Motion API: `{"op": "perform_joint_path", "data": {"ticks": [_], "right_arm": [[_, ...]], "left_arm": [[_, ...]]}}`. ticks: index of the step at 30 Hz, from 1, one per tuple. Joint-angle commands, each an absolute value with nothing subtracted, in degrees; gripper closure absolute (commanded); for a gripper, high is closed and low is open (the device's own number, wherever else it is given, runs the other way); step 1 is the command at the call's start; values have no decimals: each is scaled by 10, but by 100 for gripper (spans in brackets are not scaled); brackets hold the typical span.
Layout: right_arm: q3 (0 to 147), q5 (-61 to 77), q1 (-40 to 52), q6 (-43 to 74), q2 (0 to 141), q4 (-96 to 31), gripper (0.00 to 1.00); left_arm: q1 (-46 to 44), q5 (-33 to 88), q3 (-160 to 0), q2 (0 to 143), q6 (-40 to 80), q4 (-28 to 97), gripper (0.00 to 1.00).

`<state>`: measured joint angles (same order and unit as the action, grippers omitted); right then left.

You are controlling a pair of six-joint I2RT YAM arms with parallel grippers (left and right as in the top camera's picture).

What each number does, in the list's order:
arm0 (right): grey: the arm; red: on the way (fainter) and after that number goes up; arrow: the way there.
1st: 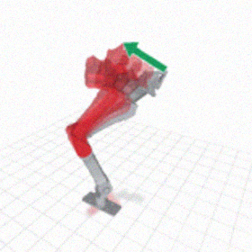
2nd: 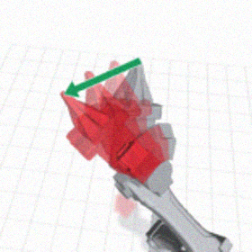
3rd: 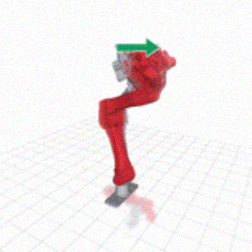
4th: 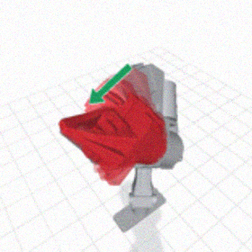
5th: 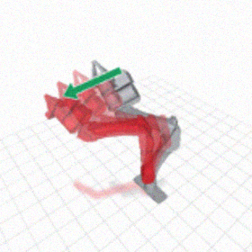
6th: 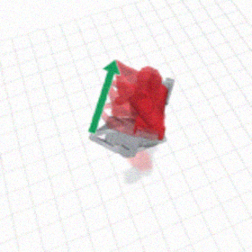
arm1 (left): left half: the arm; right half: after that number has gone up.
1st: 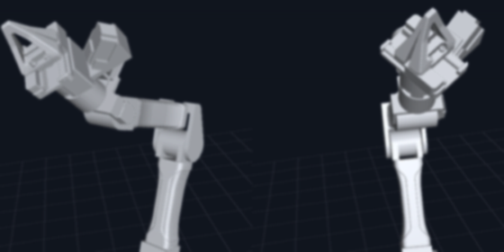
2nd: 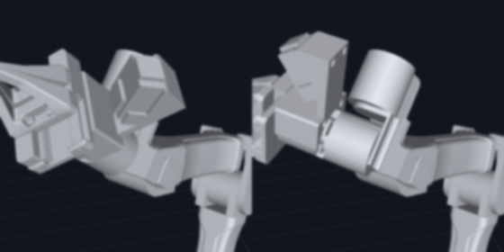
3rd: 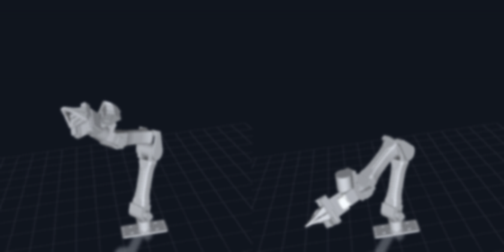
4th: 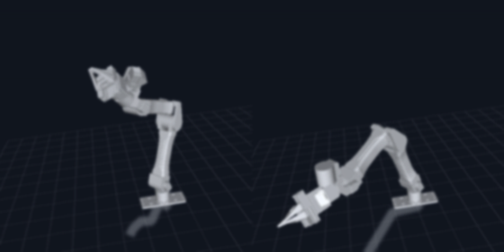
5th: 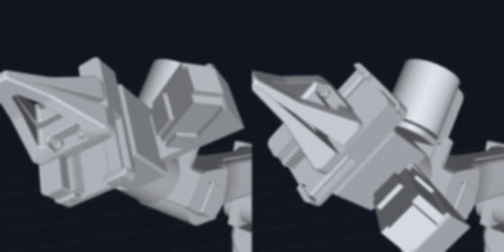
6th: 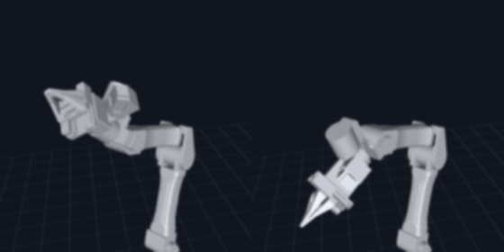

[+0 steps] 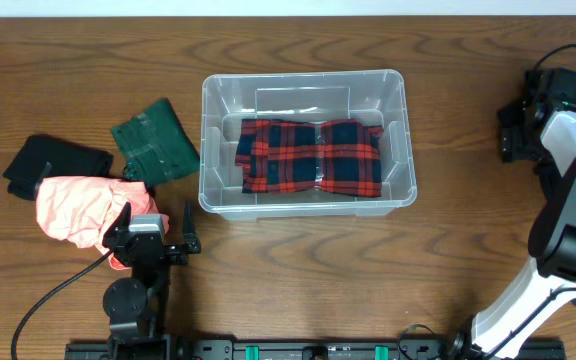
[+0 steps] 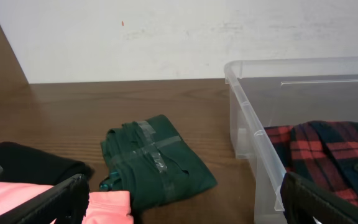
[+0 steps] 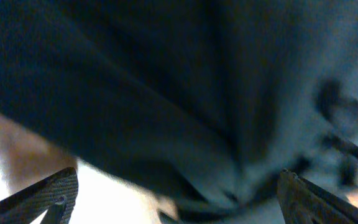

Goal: Pack container
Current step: 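Grasp the black garment on the right with the right gripper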

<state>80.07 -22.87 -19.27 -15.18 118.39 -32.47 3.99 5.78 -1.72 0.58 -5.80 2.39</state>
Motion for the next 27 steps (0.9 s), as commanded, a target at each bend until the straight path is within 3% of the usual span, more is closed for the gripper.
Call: {"op": "perform_joint_path", "data": {"ticks": [1, 13, 15, 20, 27], "right_arm": [[799, -227, -195, -189, 1209, -300, 1], [799, -251, -247, -204, 1266, -211, 3], [799, -224, -259, -204, 1272, -210, 10], [799, -143, -273, -202, 1276, -214, 55], [799, -136, -267, -197, 1276, -218, 82]], "left_arm": [[42, 61, -2, 2, -53, 34, 2], [42, 62, -2, 2, -53, 34, 2], [42, 61, -2, 2, -53, 34, 2], [42, 62, -2, 2, -53, 34, 2], [42, 61, -2, 2, -53, 34, 2]]}}
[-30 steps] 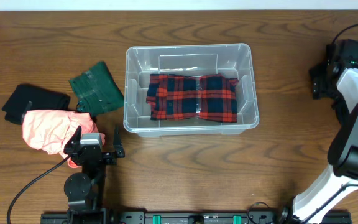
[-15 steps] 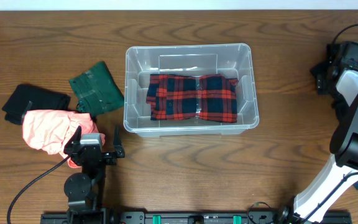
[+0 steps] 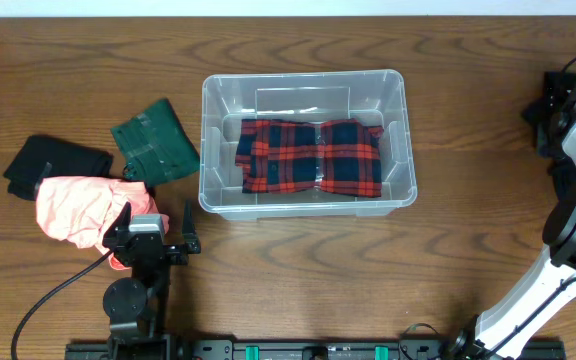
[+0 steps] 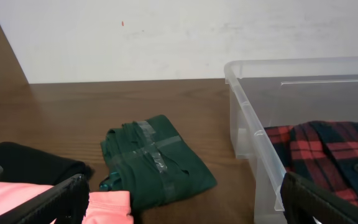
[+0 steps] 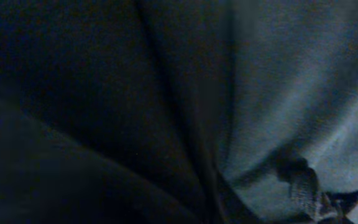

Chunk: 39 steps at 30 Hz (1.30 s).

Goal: Pack container
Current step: 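Grasp the black garment on the right with the right gripper, then carry the black garment into the bin and release it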

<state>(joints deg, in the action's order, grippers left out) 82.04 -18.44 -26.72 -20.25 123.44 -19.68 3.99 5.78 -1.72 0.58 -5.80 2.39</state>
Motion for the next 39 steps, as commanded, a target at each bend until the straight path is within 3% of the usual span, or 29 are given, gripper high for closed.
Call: {"op": "perform_joint_path", "data": {"ticks": [1, 7, 11, 18, 26, 33, 39], "right_arm": [[799, -137, -263, -193, 1275, -221, 85], [799, -137, -224, -163, 1232, -229, 90], [799, -136, -187, -163, 1157, -229, 99], [799, -135, -94, -167, 980, -232, 99], [799, -135, 73, -190, 816, -249, 99], [799, -135, 234, -204, 797, -262, 99], [799, -135, 315, -204, 843, -264, 99]], "left_arm": [[42, 61, -2, 2, -53, 34, 2], [42, 61, -2, 2, -53, 34, 2], [42, 62, -2, 2, -53, 34, 2], [42, 61, -2, 2, -53, 34, 2], [42, 61, -2, 2, -53, 34, 2], [42, 62, -2, 2, -53, 34, 2], [42, 61, -2, 2, -53, 34, 2]]}}
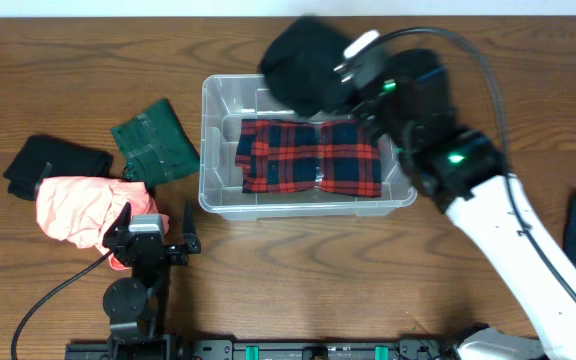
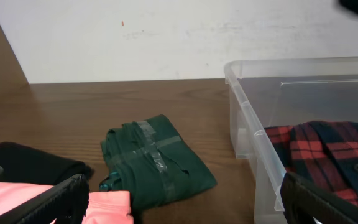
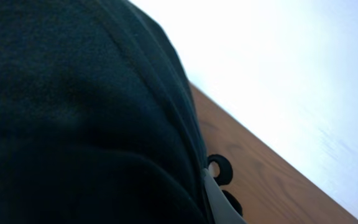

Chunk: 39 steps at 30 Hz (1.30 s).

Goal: Pack container
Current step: 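Carry the black garment into the bin and release it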

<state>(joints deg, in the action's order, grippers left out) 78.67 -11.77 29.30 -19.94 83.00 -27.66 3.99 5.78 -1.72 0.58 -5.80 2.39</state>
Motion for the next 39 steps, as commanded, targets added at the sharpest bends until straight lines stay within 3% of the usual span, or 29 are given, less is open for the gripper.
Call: {"op": "perform_joint_path", "data": {"ticks": [1, 17, 24, 28, 34, 35, 37, 39], "right_arm": [[799, -135, 322, -204, 853, -263, 99], [799, -115, 404, -218, 1002, -210, 99], [799, -115, 413, -219, 1016, -244, 97], [799, -125, 413, -219, 1014, -293, 75], [799, -136, 408, -215, 978, -310, 63], [799, -140, 408, -215, 967, -305, 56], [799, -148, 408, -215, 949, -293, 28], [799, -148, 408, -219, 936, -281, 28]], "left_arm": [[42, 61, -2, 2, -53, 34, 2], [42, 62, -2, 2, -53, 34, 2], [42, 61, -2, 2, -53, 34, 2], [42, 61, -2, 2, -53, 34, 2], [42, 61, -2, 2, -53, 34, 2], [42, 61, -2, 2, -53, 34, 2], [42, 62, -2, 2, -53, 34, 2], [42, 61, -2, 2, -53, 34, 2]]}}
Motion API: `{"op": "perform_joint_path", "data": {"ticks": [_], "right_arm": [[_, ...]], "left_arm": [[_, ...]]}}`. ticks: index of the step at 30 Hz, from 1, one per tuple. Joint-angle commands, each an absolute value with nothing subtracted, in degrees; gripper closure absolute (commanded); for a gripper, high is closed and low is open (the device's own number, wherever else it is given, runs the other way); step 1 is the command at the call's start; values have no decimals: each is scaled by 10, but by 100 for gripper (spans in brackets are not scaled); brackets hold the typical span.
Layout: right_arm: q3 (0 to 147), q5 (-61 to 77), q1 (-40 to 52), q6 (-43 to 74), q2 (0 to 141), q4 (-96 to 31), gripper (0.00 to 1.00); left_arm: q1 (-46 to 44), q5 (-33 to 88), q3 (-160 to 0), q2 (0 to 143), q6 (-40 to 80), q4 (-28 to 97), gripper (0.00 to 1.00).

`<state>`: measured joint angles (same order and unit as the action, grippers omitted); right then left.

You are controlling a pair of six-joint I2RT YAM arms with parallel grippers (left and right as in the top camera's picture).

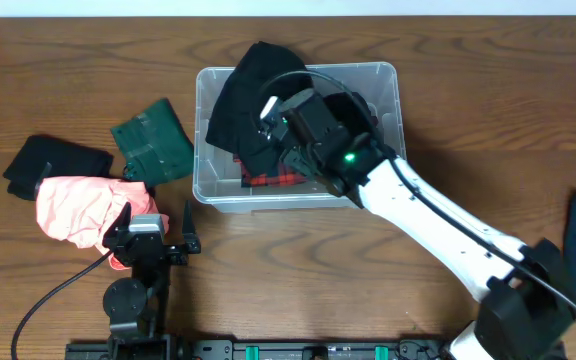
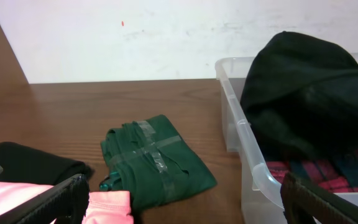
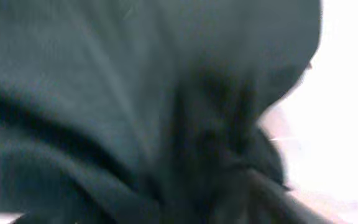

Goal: Pack container
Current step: 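Carry the black garment into the bin and release it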

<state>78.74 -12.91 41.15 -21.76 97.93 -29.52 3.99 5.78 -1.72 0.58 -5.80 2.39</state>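
Observation:
The clear plastic container (image 1: 400, 128) stands at mid-table with a red plaid shirt (image 1: 268, 181) lying in it. A black garment (image 1: 243, 90) is draped over its left half and stands higher than the rim (image 2: 229, 81) in the left wrist view. My right gripper (image 1: 271, 122) is buried in that garment and shut on it; its wrist view shows only dark cloth (image 3: 135, 112). My left gripper (image 2: 179, 205) rests open at the front left, holding nothing.
Left of the container lie a taped green bundle (image 1: 154, 140), a folded black garment (image 1: 53, 160) and a pink garment (image 1: 83, 208). A blue-grey garment lies at the table's right edge. The right arm crosses the front right of the table.
My right gripper held the black garment above the container's back rim; now it is lower, with the garment over the plaid shirt. The container has shifted slightly left. The left arm is unchanged.
My right gripper was at the table's far right edge, open above dark cloth, then pressed into it. Later it held a black garment over the container's back. Now the garment covers the container's left half. The left arm stayed parked throughout.

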Motion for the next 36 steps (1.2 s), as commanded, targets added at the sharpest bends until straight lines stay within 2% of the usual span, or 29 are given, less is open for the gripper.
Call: {"op": "perform_joint_path", "data": {"ticks": [1, 2, 6, 14, 18, 20, 24, 31, 36], "right_arm": [[799, -148, 408, -220, 931, -277, 34], [799, -148, 408, -220, 929, -274, 39], [799, -148, 406, -220, 929, -248, 39], [799, -143, 383, -210, 934, -102, 55], [799, -119, 379, -185, 952, -18, 78], [799, -94, 378, -175, 968, 8, 84], [799, -53, 379, -169, 1020, 47, 83], [799, -40, 379, -89, 1159, 105, 86], [799, 46, 387, -60, 1225, 43, 87]], "left_arm": [[42, 61, -2, 2, -53, 34, 2], [42, 61, -2, 2, -53, 34, 2], [42, 61, -2, 2, -53, 34, 2], [42, 61, -2, 2, -53, 34, 2], [42, 61, -2, 2, -53, 34, 2], [42, 61, -2, 2, -53, 34, 2], [42, 62, -2, 2, -53, 34, 2], [42, 61, -2, 2, -53, 34, 2], [42, 62, -2, 2, -53, 34, 2]]}}
